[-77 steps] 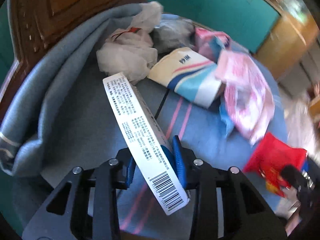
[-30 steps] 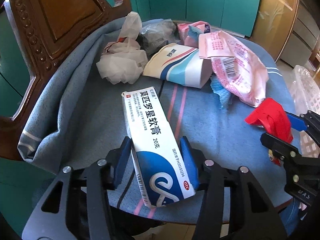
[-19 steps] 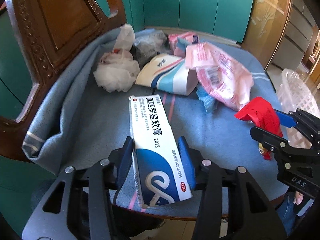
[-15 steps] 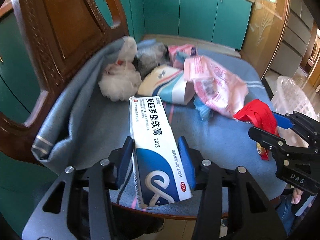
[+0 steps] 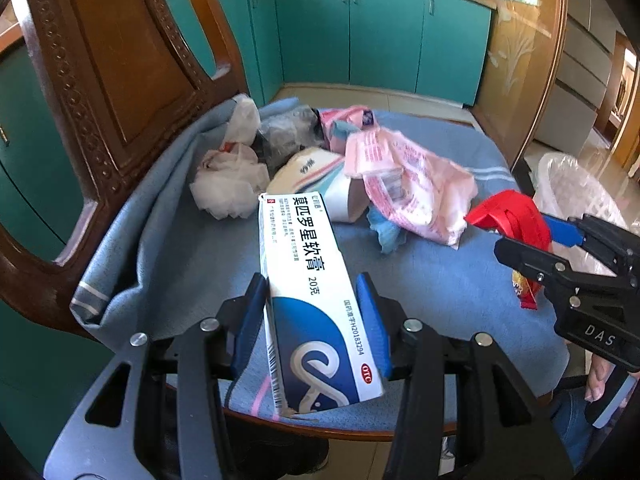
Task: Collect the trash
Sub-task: 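Lift the ointment box with the left gripper while the right gripper holds the red packet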
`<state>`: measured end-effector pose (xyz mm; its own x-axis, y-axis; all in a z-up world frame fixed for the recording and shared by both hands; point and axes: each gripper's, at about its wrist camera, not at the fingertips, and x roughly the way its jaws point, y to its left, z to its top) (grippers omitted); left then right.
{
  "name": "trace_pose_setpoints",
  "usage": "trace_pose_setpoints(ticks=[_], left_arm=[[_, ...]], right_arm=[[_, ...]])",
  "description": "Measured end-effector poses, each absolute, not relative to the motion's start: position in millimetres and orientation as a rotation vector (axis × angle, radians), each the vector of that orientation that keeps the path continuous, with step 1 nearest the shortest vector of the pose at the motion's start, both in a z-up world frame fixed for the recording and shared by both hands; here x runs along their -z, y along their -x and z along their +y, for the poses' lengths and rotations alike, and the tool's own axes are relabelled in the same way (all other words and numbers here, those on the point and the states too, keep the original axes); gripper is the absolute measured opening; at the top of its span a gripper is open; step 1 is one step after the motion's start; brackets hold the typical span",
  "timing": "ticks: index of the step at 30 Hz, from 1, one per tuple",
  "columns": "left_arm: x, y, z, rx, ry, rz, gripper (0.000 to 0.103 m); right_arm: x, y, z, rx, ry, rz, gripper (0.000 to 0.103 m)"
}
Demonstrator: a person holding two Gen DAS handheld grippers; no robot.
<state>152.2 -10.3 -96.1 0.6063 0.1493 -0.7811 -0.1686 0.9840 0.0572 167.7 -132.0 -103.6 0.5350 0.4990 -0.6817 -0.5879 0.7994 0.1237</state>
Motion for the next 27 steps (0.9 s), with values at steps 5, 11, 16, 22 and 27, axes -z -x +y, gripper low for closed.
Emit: trace_pose_setpoints(ticks=[5, 11, 16, 22, 27], left_arm=[[108.0, -151.2, -14.4, -0.168, 0.017, 0.937, 0.048], [117.3, -150.9, -20.4, -0.146, -0.001, 0.968, 0.048], [130.7, -154.6, -20.4, -0.154, -0.005, 1.010, 0.049], [133.3, -157.4, -22.0, -0.156, -0.025, 1.017, 0.050], [140.1, -161.2, -23.0, -0.177, -0.059, 1.038, 0.051]], right_arm=[[104.4, -167.9, -129.4, -0.650, 0.134, 0.775, 0.051], [107.8, -169.2, -127.6, -0.644, 0.141, 0.788, 0.051], [109.4, -169.9, -125.8, -0.643, 0.145, 0.792, 0.051], [112.2, -173.3, -126.8, -0.622, 0.141, 0.802, 0.051], [113.7, -173.6, -126.8, -0.617, 0.141, 0.806, 0.051]])
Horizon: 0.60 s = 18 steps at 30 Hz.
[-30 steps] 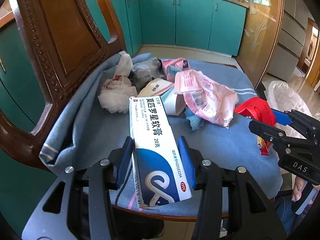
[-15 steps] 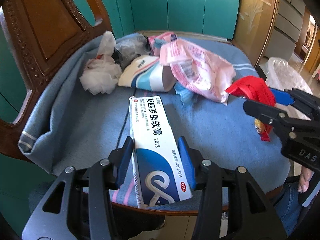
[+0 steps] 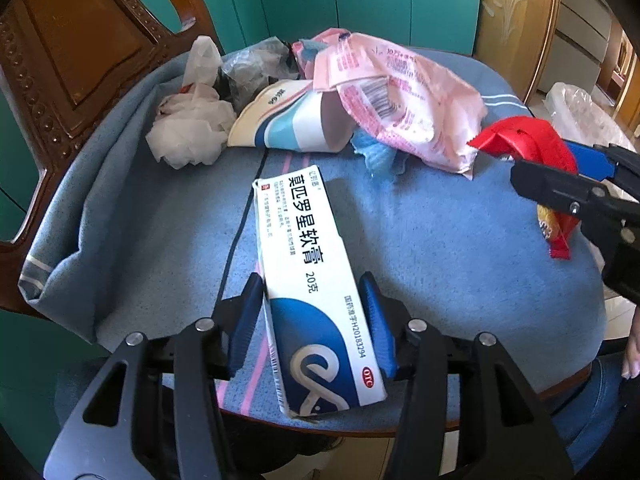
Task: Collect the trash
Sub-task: 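Lift the ointment box with the left gripper while the right gripper holds the red packet, then carry red packet and ointment box into the white basket with both grippers and release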
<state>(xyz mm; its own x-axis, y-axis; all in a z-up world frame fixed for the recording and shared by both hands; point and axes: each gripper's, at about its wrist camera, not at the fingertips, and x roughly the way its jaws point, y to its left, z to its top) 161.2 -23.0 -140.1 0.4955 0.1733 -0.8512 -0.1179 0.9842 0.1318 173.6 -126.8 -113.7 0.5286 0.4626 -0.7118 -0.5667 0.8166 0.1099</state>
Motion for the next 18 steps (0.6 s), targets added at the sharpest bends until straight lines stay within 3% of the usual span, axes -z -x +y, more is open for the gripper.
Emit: trace_pose_setpoints(ticks=[2, 7, 18], left_arm=[[140.8, -161.0, -22.6, -0.178, -0.059, 1.036, 0.051], [137.2, -158.4, -20.4, -0.174, -0.039, 1.023, 0.040], [97.6, -148.6, -27.4, -0.159, -0.037, 0.902, 0.040]], right_arm=[[114.4, -173.5, -125.6, -0.616, 0.143, 0.808, 0.051], [114.7, -172.4, -125.9, -0.617, 0.141, 0.803, 0.051], [60.0, -152.6, -179.0, -0.620, 0.014, 0.583, 0.051]])
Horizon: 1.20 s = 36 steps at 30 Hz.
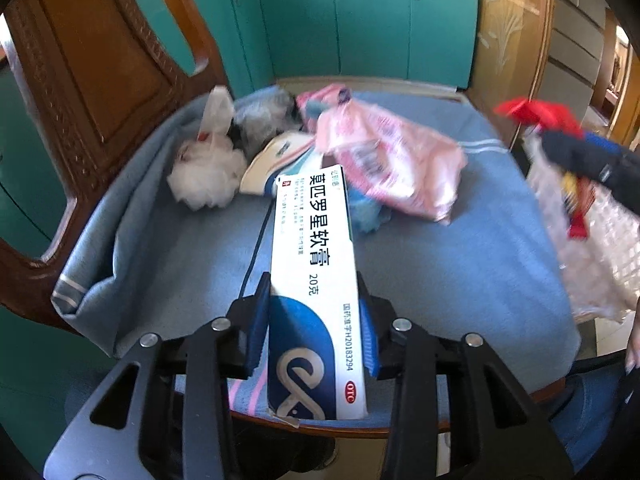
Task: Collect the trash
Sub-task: 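Carry red packet and ointment box into the white basket with both grippers and release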
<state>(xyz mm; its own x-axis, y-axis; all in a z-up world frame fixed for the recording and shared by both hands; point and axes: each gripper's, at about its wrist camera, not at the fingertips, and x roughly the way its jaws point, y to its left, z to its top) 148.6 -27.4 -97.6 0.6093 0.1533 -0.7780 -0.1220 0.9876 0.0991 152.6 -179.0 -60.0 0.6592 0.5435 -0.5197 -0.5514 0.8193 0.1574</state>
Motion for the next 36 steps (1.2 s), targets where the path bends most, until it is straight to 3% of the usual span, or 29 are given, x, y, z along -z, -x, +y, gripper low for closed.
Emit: trace_pose_setpoints(ticks=[6, 13, 18, 26, 30, 36], left_arm=[[77.6, -159.1, -60.7, -0.059, -0.058, 0.846, 0.040], [57.4, -176.2, -140.6, 0.166, -0.080, 0.796, 0.040], [48.2, -181.8, -196.0, 0.276, -0.126, 0.773, 0.040], [65.5, -198.2, -254.2, 0.439, -0.137, 0.856, 0.041], [74.7, -199.2, -261.7, 0.455, -0.115, 0.881, 0.062], [62.2, -195.4, -218.4, 0.321, -0.088, 0.794, 0.064]], right_arm=[[55.2, -149.8, -289.4, -0.406, -0.143, 0.513, 0.051], [98.3, -165.7, -381.5, -0.080, -0.244, 0.701, 0.052], [102.0, -162.9, -400.6, -0.001, -0.309, 0.705, 0.074], [88.6, -149.8, -439.8, 0.063, -0.541, 0.581, 0.082], [90.8, -154.0, -436.6, 0.050, -0.556, 0.604, 0.082], [81.5, -152.3, -420.7, -0.008, -0.515, 0.572, 0.082]])
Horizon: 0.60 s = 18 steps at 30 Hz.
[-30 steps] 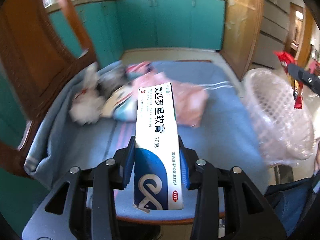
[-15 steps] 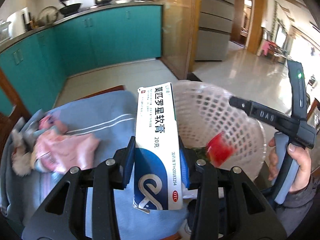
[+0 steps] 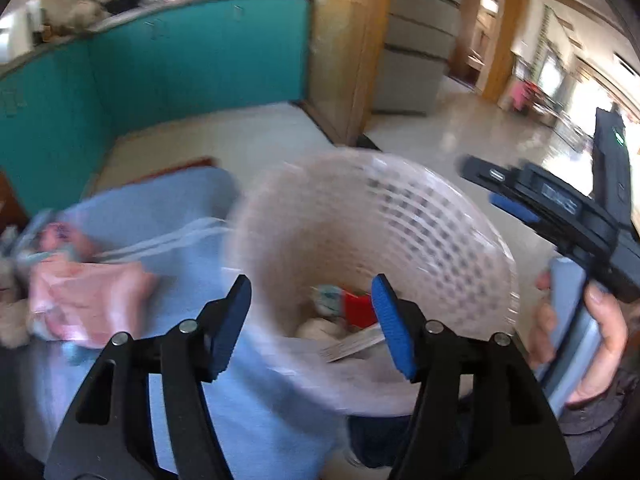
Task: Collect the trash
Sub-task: 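Carry red packet and ointment box into the white basket with both grippers and release, then return both grippers over the chair seat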
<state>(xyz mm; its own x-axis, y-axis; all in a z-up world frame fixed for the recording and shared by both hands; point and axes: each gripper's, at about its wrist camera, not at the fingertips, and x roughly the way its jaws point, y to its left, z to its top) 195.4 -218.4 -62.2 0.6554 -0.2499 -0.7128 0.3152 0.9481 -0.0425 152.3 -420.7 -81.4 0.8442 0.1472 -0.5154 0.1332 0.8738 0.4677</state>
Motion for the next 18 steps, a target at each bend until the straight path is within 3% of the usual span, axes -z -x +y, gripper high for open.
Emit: trace_pose_setpoints(ticks=[4, 11, 18], left_arm=[[54.8, -209.1, -153.8, 0.059, -0.054, 0.737, 0.065], [62.6, -228.3, -30.4, -0.313, 0.113, 0.832, 0.065], [92.2, -192.0, 12.0, -0.408, 0.106, 0.921, 0.066]], right_arm=[[72.6, -153.9, -390.5, -0.110, -0.452, 0.545, 0.082], [56.2, -171.3, -284.3, -0.365, -0.237, 0.542, 0.082], [65.7, -219.2, -130.3, -0.702, -0.020, 0.694, 0.082]])
